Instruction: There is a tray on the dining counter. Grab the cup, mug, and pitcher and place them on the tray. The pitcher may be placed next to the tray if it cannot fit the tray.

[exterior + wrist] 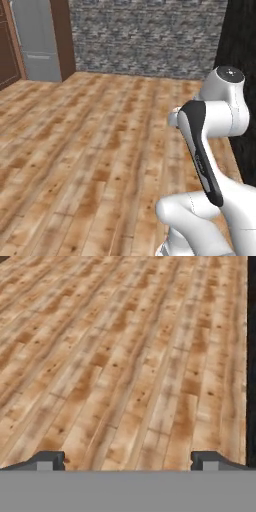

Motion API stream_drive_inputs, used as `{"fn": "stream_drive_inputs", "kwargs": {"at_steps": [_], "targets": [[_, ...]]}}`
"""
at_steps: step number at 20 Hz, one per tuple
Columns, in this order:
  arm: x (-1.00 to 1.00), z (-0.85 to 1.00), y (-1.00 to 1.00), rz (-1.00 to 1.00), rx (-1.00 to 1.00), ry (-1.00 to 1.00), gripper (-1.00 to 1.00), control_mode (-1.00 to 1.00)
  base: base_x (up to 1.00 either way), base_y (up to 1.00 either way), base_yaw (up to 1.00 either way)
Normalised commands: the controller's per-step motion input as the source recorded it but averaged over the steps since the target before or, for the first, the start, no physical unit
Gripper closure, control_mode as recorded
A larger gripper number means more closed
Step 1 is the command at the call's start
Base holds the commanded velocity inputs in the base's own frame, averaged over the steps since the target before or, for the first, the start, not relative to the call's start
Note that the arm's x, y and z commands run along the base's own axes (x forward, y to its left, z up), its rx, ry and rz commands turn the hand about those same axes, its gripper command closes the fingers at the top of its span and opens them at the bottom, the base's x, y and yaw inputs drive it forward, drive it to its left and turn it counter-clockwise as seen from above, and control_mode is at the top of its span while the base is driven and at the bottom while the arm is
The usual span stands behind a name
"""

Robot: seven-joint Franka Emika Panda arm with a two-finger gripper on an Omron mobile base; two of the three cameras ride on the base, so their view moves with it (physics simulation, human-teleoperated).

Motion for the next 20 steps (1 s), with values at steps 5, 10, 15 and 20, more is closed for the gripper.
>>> {"fn": "stream_drive_inputs", "kwargs": {"at_steps": [5, 10, 15, 20], "targets": [[0.0, 0.0, 0.0, 0.0, 0.0, 0.0, -1.0, 1.0, 1.0, -0.15, 0.49], [0.0, 0.0, 0.0, 0.0, 0.0, 0.0, -1.0, 1.0, 1.0, -0.35, 0.46], [0.0, 0.0, 0.0, 0.0, 0.0, 0.0, -1.0, 1.0, 1.0, -0.35, 0.47], [0.0, 0.0, 0.0, 0.0, 0.0, 0.0, -1.0, 1.0, 1.0, -0.46, 0.35]]}}
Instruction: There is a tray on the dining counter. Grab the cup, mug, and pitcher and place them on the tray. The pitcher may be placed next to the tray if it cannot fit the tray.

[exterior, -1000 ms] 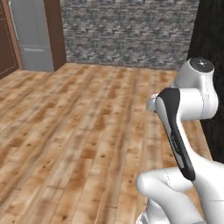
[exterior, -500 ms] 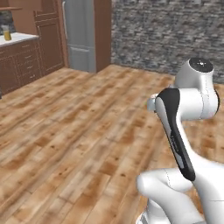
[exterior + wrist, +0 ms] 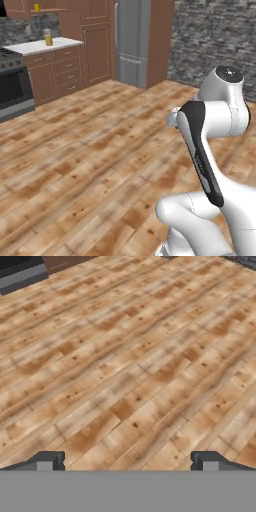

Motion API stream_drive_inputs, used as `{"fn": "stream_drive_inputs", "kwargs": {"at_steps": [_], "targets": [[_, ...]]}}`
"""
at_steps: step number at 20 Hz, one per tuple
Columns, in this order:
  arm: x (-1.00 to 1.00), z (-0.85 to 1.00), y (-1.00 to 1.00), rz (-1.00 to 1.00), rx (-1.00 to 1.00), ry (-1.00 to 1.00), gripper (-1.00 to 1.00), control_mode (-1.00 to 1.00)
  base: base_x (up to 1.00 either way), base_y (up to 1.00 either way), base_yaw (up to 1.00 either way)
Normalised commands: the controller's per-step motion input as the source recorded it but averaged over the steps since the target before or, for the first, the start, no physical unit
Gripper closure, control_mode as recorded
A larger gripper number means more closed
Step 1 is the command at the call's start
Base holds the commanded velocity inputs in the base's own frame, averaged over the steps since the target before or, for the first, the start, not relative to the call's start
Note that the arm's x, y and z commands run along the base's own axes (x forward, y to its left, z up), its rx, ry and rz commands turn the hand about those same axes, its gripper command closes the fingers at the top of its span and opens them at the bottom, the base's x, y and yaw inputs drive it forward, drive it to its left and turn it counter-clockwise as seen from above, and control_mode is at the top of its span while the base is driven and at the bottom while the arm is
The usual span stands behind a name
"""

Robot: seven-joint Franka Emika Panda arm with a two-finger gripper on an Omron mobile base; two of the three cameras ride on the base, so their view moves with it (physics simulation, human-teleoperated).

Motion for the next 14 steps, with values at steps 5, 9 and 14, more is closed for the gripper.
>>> {"fn": "stream_drive_inputs", "kwargs": {"at_steps": [5, 9, 14], "targets": [[0.0, 0.0, 0.0, 0.0, 0.0, 0.0, -1.0, 1.0, 1.0, -0.46, 0.31], [0.0, 0.0, 0.0, 0.0, 0.0, 0.0, -1.0, 1.0, 1.0, -0.44, 0.34], [0.0, 0.0, 0.0, 0.0, 0.0, 0.0, -1.0, 1.0, 1.0, -0.44, 0.36]]}}
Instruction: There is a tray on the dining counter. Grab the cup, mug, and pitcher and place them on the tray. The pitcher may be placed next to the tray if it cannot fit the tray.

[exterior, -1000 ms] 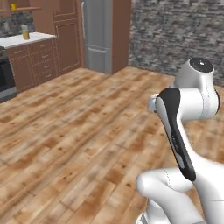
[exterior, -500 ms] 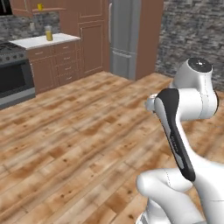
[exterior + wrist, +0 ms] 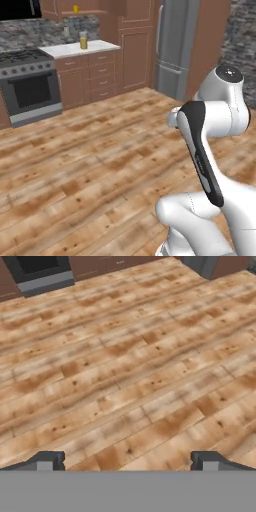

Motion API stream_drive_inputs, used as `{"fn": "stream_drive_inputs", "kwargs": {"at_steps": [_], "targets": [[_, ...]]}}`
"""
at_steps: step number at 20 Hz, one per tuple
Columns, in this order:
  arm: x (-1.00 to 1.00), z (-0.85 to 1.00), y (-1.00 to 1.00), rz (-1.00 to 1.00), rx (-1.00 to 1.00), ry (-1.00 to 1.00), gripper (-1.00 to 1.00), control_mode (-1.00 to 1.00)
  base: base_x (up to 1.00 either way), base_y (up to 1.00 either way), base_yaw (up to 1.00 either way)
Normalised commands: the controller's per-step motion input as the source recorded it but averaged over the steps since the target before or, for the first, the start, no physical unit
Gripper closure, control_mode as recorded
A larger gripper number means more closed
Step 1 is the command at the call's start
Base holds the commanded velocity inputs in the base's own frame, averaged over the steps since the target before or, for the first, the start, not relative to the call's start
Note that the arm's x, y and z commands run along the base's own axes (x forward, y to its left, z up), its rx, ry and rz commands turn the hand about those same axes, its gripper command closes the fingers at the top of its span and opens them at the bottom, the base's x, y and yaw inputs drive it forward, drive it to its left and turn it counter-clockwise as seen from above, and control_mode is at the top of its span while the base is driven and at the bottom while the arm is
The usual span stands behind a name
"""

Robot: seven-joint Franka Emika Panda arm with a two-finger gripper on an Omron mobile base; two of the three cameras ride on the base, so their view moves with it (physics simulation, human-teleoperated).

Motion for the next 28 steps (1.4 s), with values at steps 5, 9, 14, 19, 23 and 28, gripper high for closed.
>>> {"fn": "stream_drive_inputs", "kwargs": {"at_steps": [5, 9, 14, 19, 23, 28], "targets": [[0.0, 0.0, 0.0, 0.0, 0.0, 0.0, -1.0, 1.0, 1.0, -0.4, 0.37], [0.0, 0.0, 0.0, 0.0, 0.0, 0.0, -1.0, 1.0, 1.0, -0.41, 0.38], [0.0, 0.0, 0.0, 0.0, 0.0, 0.0, -1.0, 1.0, 1.0, -0.48, 0.35], [0.0, 0.0, 0.0, 0.0, 0.0, 0.0, -1.0, 1.0, 1.0, -0.58, 0.31], [0.0, 0.0, 0.0, 0.0, 0.0, 0.0, -1.0, 1.0, 1.0, -0.49, 0.23], [0.0, 0.0, 0.0, 0.0, 0.0, 0.0, -1.0, 1.0, 0.94, -0.77, 0.11]]}}
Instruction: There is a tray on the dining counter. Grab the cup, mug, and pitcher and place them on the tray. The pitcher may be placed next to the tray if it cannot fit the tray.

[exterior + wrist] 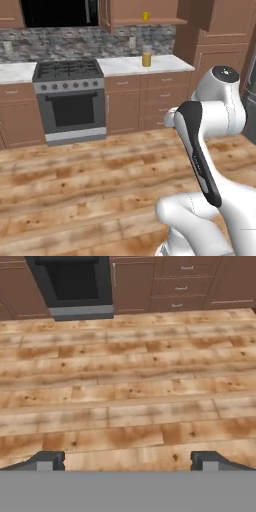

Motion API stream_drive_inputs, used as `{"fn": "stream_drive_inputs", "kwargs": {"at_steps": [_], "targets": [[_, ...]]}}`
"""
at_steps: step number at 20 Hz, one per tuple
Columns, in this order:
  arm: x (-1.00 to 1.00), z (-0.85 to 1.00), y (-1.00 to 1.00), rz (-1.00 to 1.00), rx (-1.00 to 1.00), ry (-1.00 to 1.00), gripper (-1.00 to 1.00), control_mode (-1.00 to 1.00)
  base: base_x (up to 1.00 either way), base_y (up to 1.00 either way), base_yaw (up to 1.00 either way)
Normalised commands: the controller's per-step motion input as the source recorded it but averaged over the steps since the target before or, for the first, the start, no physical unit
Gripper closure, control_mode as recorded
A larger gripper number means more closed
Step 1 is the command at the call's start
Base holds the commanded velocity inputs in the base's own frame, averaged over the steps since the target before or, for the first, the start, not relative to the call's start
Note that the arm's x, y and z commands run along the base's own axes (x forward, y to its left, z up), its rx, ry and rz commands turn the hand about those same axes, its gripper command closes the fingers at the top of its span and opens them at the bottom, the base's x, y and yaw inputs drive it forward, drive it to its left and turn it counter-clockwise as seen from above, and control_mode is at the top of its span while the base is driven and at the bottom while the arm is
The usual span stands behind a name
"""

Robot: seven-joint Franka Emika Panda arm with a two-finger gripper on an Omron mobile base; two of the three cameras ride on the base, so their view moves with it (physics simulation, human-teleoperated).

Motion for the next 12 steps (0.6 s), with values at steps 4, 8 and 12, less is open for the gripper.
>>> {"fn": "stream_drive_inputs", "kwargs": {"at_steps": [4, 8, 12], "targets": [[0.0, 0.0, 0.0, 0.0, 0.0, 0.0, -1.0, 1.0, 0.99, -0.81, 0.07], [0.0, 0.0, 0.0, 0.0, 0.0, 0.0, -1.0, 1.0, 0.99, -0.77, 0.07], [0.0, 0.0, 0.0, 0.0, 0.0, 0.0, -1.0, 1.0, 0.94, -0.65, 0.09]]}}
